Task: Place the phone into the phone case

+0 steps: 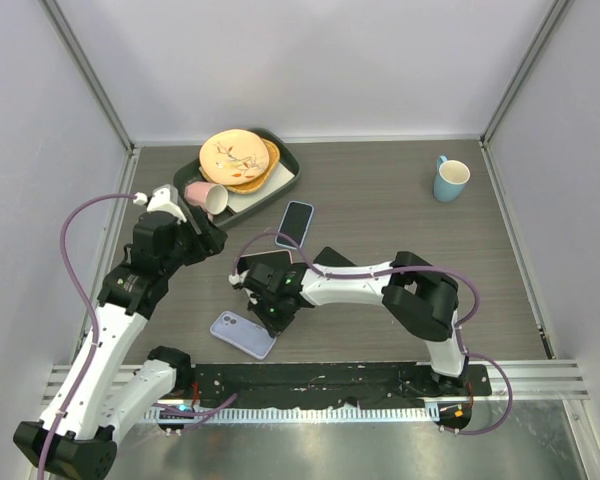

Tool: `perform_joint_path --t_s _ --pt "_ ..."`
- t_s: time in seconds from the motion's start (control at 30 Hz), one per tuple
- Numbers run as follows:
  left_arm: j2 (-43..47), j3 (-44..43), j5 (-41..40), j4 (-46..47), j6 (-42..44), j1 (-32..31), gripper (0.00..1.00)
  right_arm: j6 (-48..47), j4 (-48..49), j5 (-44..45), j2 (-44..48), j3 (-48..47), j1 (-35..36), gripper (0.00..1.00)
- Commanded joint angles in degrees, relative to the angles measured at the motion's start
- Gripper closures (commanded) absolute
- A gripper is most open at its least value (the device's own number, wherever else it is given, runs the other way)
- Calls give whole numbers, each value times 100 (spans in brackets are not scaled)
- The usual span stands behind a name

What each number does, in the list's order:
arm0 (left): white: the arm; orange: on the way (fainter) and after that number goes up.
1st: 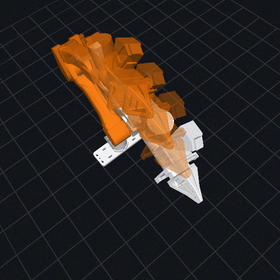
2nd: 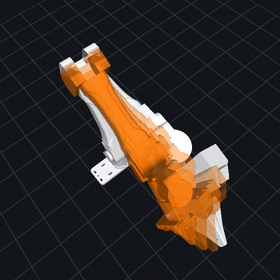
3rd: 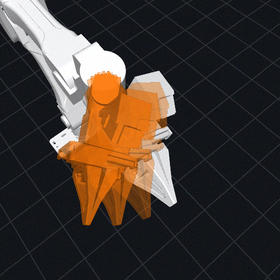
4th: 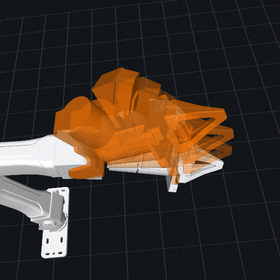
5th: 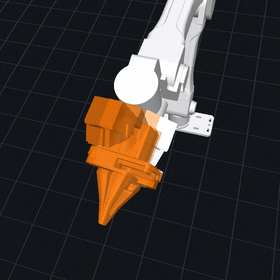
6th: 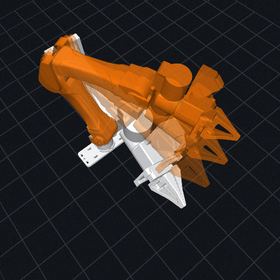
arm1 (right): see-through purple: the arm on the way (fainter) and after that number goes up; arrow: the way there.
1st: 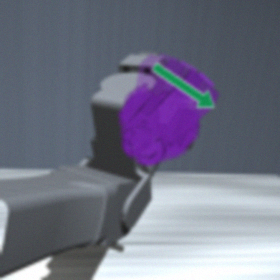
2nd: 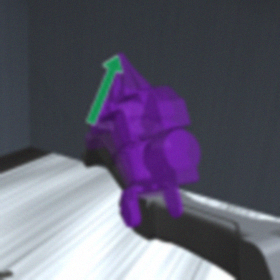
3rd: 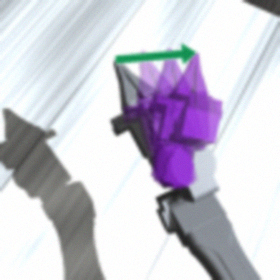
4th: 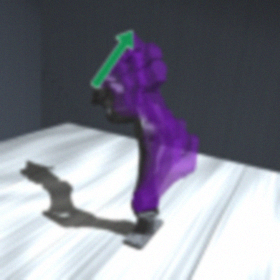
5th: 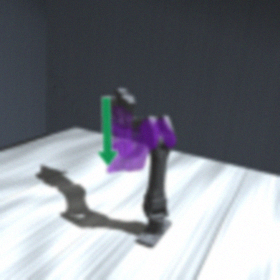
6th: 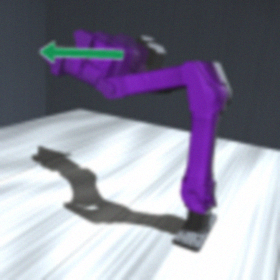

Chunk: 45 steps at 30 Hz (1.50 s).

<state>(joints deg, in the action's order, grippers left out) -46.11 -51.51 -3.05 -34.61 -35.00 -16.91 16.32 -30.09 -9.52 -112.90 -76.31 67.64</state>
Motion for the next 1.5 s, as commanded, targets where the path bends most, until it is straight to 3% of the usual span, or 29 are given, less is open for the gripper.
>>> perform_joint_path --t_s 0.0,0.23,0.37,0.57,0.7,0.8,0.83,0.9,1.13,1.2,1.37,1.47 --pt "111 44 -135 59 178 -23 29 -287 -190 889 -215 46 21 99" --pt "-134 193 190 183 152 -15 30 -691 -524 2269 425 283 21 99" --pt "-276 334 453 306 99 -23 36 -910 -533 3409 839 599 13 99" --pt "-670 588 884 639 -76 -23 41 -1288 -507 4089 1287 1039 13 99" --pt "-1110 738 1358 938 -173 -49 48 -1385 -288 3731 1551 1250 4 98" --pt "-1330 835 1412 1087 -156 -93 49 -1316 -112 3449 1797 1277 13 70" --pt "-1374 879 1421 1131 -156 -102 50 -1289 -51 3335 1859 1286 -13 45" --pt "-1505 932 1482 1272 -156 -111 51 -1140 3 3203 1947 1233 -92 34" --pt "-2366 853 1659 1440 -77 -558 57 -640 178 2474 2289 1329 -821 30" --pt "-2621 800 1571 1387 28 -891 56 -472 310 1702 2386 1478 -1444 30" --pt "-3570 563 913 1185 213 -1525 55 -85 617 251 2738 1882 -2683 31" --pt "-3958 414 553 1097 248 -1877 55 -50 653 100 2826 1988 -2922 31"
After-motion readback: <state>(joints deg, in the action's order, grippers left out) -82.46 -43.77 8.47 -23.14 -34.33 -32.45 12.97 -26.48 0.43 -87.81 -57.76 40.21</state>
